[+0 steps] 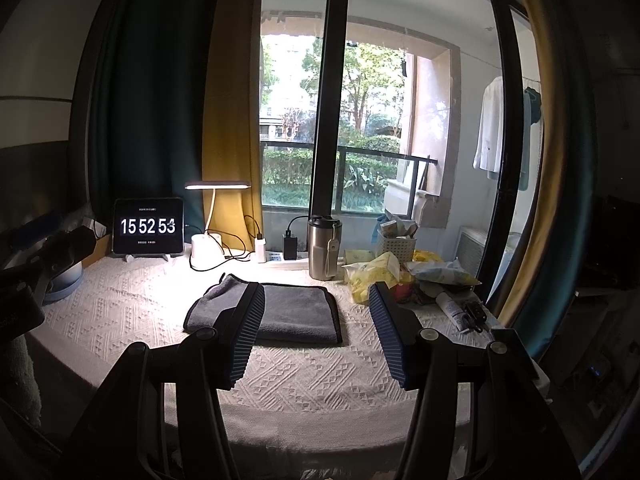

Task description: Fold towel

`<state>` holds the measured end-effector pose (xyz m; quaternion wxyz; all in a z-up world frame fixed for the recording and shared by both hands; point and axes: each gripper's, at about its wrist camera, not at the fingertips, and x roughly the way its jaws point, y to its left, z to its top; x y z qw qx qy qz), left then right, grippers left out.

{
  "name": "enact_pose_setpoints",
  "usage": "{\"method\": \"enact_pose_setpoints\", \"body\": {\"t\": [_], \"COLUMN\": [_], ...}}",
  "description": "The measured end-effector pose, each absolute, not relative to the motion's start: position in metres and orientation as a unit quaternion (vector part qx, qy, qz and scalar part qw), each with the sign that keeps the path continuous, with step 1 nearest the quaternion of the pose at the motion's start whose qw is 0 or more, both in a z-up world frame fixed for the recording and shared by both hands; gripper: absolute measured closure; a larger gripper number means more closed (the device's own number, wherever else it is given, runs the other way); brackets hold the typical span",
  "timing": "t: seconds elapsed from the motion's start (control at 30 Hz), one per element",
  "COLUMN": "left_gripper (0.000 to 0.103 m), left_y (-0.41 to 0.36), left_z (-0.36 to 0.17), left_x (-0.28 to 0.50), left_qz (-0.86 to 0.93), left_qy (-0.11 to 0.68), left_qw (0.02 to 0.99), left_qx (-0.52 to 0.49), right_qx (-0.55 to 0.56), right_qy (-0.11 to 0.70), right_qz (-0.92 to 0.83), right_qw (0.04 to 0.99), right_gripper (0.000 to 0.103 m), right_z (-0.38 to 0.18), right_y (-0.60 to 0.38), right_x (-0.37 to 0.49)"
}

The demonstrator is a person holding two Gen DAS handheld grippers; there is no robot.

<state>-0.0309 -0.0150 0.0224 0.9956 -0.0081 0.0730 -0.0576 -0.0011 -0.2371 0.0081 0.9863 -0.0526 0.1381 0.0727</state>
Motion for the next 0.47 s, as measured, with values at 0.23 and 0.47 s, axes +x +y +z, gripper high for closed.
{"method": "enact_pose_setpoints", "body": {"t": [0.23, 0.47], "left_gripper": [0.018, 0.018], "left_y": [-0.0153, -0.0155], "left_z": [0.0220, 0.0202], "left_x": [-0.0306, -0.0290], "left_qz": [-0.058, -0.059], "left_qy": [0.074, 0.074], "left_qw": [0.996, 0.995], "left_qx": [-0.008, -0.009], "right_qx": [-0.053, -0.055], "right_qy": [0.141, 0.142], "right_qz": [0.073, 0.075], "right_qw": [0.986, 0.985], "right_gripper": [0.045, 0.045], "right_z": [0.0073, 0.0068], "right_y": [-0.2368, -0.2371], "right_x": [0.0000, 0.0011]}}
